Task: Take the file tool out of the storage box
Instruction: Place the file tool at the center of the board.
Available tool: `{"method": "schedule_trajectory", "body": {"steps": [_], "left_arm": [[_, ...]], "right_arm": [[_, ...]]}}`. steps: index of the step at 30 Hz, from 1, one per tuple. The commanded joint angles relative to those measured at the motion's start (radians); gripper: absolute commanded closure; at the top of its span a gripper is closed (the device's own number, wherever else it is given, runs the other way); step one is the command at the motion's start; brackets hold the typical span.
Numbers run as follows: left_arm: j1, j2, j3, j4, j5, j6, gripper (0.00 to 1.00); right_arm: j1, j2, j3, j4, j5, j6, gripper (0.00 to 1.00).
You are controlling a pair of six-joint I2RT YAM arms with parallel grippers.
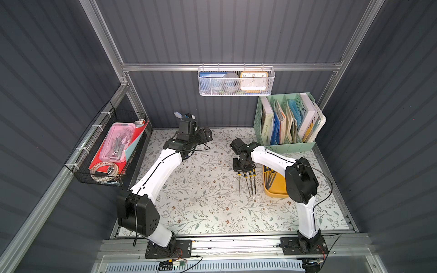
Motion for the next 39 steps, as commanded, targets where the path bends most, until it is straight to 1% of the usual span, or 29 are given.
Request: {"method": "schedule_trajectory", "body": {"steps": [1, 5, 12, 16, 24, 29, 31, 34, 36, 39], "left_arm": [[0.003, -0.04, -0.013, -0.011, -0.012, -0.001, 0.05], [0.004, -0.035, -0.01, -0.016, -0.014, 0.002, 0.05], [0.003, -0.028, 0.004, -0.024, -0.021, 0.009, 0.05], [0.004, -0.019, 0.02, -0.029, -0.015, 0.013, 0.05], [0.004, -0.01, 0.054, -0.045, -0.018, 0.023, 0.05], [0.004, -0.005, 0.071, -0.044, -0.016, 0.028, 0.05], [0.005, -0.001, 0.075, -0.043, -0.013, 0.03, 0.05], [0.005, 0.007, 0.081, -0.043, -0.008, 0.033, 0.05], [0.004, 0.01, 0.084, -0.041, -0.008, 0.033, 0.05], [0.005, 0.019, 0.093, -0.039, -0.007, 0.038, 0.05]], "right_arm": [[0.0, 0.036, 0.031, -0.015, 0.027, 0.005, 1.0], [0.001, 0.07, 0.024, -0.04, 0.04, -0.013, 1.0], [-0.002, 0.08, -0.005, -0.034, 0.047, -0.021, 1.0], [-0.002, 0.087, -0.004, -0.035, 0.043, -0.022, 0.92], [-0.006, 0.074, 0.035, -0.052, 0.051, -0.038, 0.68], [-0.02, -0.016, 0.074, -0.062, 0.083, -0.065, 0.65], [-0.049, -0.067, 0.066, -0.057, 0.106, -0.071, 0.64], [-0.126, -0.159, 0.015, -0.043, 0.127, -0.075, 0.63], [-0.2, -0.219, -0.046, -0.031, 0.141, -0.079, 0.63], [-0.317, -0.268, -0.137, -0.038, 0.136, -0.078, 0.63]]}}
